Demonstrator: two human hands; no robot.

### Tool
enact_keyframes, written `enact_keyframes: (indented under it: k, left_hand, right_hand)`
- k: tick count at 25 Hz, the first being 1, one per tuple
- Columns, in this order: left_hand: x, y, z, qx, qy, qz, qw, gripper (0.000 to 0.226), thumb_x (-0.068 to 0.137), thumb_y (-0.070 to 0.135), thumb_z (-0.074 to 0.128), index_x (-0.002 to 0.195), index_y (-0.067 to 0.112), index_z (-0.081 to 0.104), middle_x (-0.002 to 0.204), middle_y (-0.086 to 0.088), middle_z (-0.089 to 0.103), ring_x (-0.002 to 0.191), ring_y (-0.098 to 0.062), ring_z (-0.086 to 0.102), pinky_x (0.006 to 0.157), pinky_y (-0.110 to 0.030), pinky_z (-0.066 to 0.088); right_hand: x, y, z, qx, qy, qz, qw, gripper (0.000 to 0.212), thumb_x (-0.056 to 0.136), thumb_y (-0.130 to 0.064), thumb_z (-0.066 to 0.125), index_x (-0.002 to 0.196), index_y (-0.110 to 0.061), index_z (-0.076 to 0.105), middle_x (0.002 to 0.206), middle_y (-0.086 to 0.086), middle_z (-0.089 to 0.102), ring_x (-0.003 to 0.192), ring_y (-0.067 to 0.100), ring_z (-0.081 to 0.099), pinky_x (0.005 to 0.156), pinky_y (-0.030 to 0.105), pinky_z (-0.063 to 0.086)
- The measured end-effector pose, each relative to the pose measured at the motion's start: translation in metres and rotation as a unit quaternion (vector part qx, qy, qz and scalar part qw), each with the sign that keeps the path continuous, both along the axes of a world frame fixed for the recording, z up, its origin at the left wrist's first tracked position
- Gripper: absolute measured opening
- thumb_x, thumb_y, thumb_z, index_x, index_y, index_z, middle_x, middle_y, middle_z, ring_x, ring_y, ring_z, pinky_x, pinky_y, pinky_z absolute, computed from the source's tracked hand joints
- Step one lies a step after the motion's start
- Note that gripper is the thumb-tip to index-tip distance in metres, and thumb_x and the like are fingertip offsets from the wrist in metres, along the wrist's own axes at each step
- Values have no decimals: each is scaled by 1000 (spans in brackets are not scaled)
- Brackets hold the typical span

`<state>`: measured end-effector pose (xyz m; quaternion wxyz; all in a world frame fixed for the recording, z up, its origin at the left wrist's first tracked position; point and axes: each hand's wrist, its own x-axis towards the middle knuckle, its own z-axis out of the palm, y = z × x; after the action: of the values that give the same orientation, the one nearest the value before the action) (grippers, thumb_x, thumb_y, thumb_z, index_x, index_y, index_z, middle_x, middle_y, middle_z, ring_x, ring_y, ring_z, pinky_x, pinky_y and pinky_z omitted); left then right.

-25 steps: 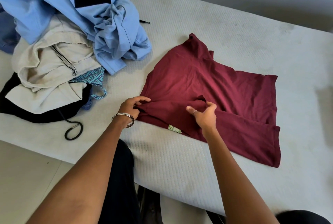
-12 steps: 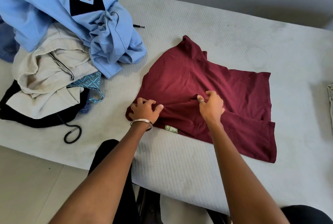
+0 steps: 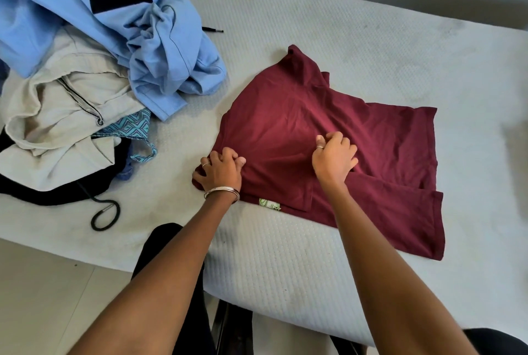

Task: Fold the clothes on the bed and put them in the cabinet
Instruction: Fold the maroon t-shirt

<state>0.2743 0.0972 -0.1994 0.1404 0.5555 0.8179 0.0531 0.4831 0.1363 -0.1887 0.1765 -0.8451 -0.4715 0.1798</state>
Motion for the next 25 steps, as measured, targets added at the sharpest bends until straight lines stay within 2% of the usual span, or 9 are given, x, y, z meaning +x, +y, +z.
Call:
enact_keyframes:
  k: [3, 6, 9, 12, 15, 17, 21, 23, 25]
  left_hand:
    - [23, -12, 4, 183, 75, -122, 973, 26, 88, 48, 54, 94, 24, 60, 101, -4, 58, 93, -29, 54, 84, -49, 39]
    - [45, -38, -9, 51, 54, -347, 935, 46, 88, 46, 58, 133, 38, 48, 147, 3, 39, 133, -29, 39, 102, -64, 29]
    - [41, -48, -20, -88, 46, -372, 923, 64, 94, 53, 41, 140, 64, -3, 157, 20, -19, 147, -26, -17, 100, -77, -4]
    - [43, -40, -11, -146, 55, -391, 907, 69, 96, 49, 41, 134, 69, -13, 151, 22, -35, 141, -29, -33, 95, -81, -6]
    - [51, -35, -1, -175, 61, -409, 894, 76, 98, 38, 45, 131, 72, -14, 146, 22, -42, 139, -28, -36, 92, -83, -4]
    - [55, -36, -1, -160, 88, -439, 880, 79, 99, 34, 46, 133, 70, -16, 147, 18, -43, 140, -28, -33, 91, -84, -3]
    - [66, -40, 6, -91, 155, -523, 833, 96, 96, 11, 48, 134, 62, -24, 153, 10, -36, 144, -28, -26, 92, -83, -5]
    - [77, -41, 9, -91, 139, -582, 796, 101, 90, -6, 43, 139, 60, -15, 159, 9, -19, 147, -22, -13, 100, -80, 1]
    - [87, -27, 15, -36, 3, -543, 839, 90, 84, -3, 47, 143, 55, 12, 154, 9, 33, 141, -17, 30, 107, -65, 26]
  right_hand:
    - [-25, -37, -9, 142, -43, 188, 971, 35, 96, -26, 53, 125, -8, 58, 130, 16, 52, 120, 35, 44, 93, 49, 40]
    - [-2, -81, -44, 83, -91, 335, 934, 51, 98, -37, 43, 145, -15, 46, 154, 12, 36, 141, 33, 32, 108, 47, 34]
    - [71, -113, -55, -4, -166, 233, 958, 57, 97, -57, 32, 151, -38, 32, 162, 1, 23, 149, 30, 18, 117, 52, 15]
    - [144, -139, -46, -107, -143, 68, 982, 57, 97, -65, 18, 152, -49, 12, 165, -5, 6, 151, 32, -1, 119, 56, -4]
    - [172, -149, -32, -155, -63, -137, 976, 63, 99, -63, 14, 155, -39, 5, 165, 3, -7, 148, 38, -15, 116, 59, -12]
    - [159, -141, -23, -99, -95, -131, 982, 66, 100, -54, 21, 157, -21, 15, 164, 16, 4, 150, 40, -3, 116, 60, 0]
    - [120, -132, -29, -13, -134, 299, 945, 61, 100, -52, 29, 154, -24, 29, 162, 2, 21, 150, 28, 17, 115, 57, 26]
    - [112, -133, -28, -66, -122, 209, 968, 55, 102, -48, 31, 153, -28, 29, 162, -8, 20, 151, 21, 13, 115, 61, 15]
    - [112, -115, -19, -50, -85, -2, 995, 50, 101, -35, 43, 149, -18, 38, 159, 6, 29, 148, 28, 19, 110, 62, 18]
